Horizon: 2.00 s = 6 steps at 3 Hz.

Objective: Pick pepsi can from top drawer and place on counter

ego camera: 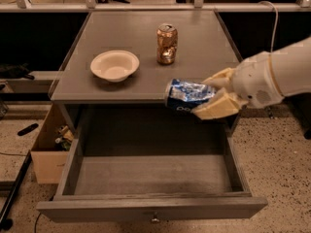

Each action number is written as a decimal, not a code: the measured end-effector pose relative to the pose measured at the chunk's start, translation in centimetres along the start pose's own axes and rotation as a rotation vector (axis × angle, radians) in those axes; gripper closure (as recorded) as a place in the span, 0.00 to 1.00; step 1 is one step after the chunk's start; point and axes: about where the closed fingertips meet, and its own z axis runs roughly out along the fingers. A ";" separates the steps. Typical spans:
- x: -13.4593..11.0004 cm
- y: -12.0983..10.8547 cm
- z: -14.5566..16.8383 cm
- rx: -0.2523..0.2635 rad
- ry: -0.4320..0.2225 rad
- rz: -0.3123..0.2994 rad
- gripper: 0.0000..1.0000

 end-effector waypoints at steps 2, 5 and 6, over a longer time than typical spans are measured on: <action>-1.9 -9.3 3.5 -0.010 0.018 0.043 1.00; -0.2 -17.7 9.1 -0.047 0.060 0.048 1.00; 1.4 -17.3 9.8 -0.061 0.062 0.033 1.00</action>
Offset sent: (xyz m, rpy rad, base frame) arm 0.1723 0.0114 0.0052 0.0043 0.0684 -0.0492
